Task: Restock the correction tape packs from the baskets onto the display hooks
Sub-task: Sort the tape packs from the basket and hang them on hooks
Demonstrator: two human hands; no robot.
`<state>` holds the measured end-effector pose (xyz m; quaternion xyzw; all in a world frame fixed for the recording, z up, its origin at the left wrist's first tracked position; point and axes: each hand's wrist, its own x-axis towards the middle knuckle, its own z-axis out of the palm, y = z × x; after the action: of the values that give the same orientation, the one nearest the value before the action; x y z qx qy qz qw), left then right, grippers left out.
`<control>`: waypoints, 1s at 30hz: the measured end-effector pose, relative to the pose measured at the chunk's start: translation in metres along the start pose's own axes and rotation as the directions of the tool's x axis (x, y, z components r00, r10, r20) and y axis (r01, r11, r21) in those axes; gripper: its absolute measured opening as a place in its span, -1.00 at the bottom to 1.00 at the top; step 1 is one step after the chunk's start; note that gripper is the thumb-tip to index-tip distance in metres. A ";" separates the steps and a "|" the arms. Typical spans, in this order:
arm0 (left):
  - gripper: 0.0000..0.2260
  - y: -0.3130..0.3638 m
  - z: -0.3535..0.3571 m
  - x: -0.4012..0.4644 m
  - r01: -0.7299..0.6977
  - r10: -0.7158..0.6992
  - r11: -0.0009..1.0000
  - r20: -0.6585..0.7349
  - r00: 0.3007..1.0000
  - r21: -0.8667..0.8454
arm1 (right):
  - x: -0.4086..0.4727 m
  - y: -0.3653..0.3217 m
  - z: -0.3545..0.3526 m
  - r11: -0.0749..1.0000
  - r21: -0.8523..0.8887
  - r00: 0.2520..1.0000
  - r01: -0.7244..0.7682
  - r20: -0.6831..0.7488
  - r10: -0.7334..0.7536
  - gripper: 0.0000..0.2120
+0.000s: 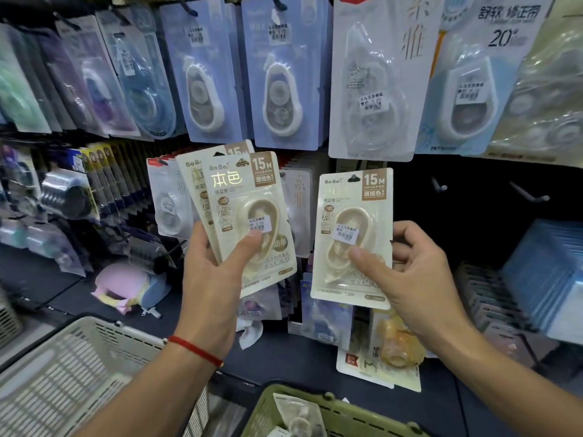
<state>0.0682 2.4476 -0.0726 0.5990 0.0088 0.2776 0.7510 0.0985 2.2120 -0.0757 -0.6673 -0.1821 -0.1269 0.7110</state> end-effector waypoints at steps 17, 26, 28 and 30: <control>-0.46 -0.010 0.017 -0.016 0.190 -0.168 0.978 0.214 0.962 -0.087 | 0.020 0.027 0.006 0.941 -0.333 0.979 -0.049 0.172 0.112 -0.62; -0.58 -0.009 0.020 -0.019 0.210 -0.189 0.975 0.234 0.954 -0.071 | 0.001 0.009 0.014 0.992 -0.126 0.996 -0.011 0.087 0.022 -0.72; -0.63 -0.010 0.018 -0.016 0.207 -0.195 0.977 0.182 0.964 -0.050 | 0.001 0.009 0.010 0.998 -0.065 0.999 -0.021 0.038 0.023 -0.73; -0.64 -0.010 0.018 -0.014 0.201 -0.193 0.979 0.156 0.969 -0.036 | 0.003 0.008 0.007 0.999 -0.044 1.000 -0.023 -0.012 0.023 -0.75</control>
<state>0.0666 2.4246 -0.0811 0.5951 0.0039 0.1552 0.7885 0.1036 2.2194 -0.0814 -0.6842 -0.1673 -0.1266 0.6984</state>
